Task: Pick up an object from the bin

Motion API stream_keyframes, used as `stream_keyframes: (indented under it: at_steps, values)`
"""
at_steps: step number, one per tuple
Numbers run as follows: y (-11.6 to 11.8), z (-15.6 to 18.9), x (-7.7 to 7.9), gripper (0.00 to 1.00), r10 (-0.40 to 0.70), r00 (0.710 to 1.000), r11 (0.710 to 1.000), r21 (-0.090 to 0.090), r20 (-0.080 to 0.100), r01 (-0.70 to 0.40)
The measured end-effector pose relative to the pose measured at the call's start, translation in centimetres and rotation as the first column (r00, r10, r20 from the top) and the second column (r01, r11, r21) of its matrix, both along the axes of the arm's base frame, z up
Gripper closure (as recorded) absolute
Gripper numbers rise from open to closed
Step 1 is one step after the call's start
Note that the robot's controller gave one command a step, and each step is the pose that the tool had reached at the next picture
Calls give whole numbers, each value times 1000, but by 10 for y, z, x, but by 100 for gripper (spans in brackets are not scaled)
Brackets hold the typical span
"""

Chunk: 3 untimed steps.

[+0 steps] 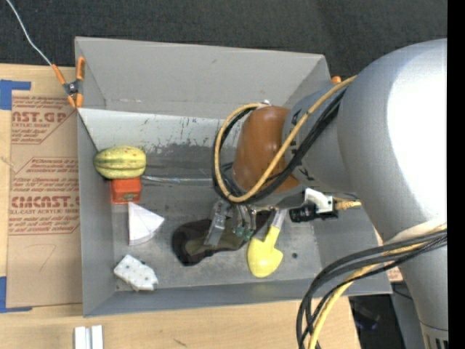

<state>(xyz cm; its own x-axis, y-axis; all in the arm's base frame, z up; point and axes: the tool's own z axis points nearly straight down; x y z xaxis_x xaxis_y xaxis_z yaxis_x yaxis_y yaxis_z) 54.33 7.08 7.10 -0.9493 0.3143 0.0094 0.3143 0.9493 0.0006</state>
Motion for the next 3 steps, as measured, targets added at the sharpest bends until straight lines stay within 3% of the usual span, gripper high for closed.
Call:
stream_keyframes:
  at_steps: [3]
  values:
    - [0,0,0,100,0,1000,1000,-1,0,0]
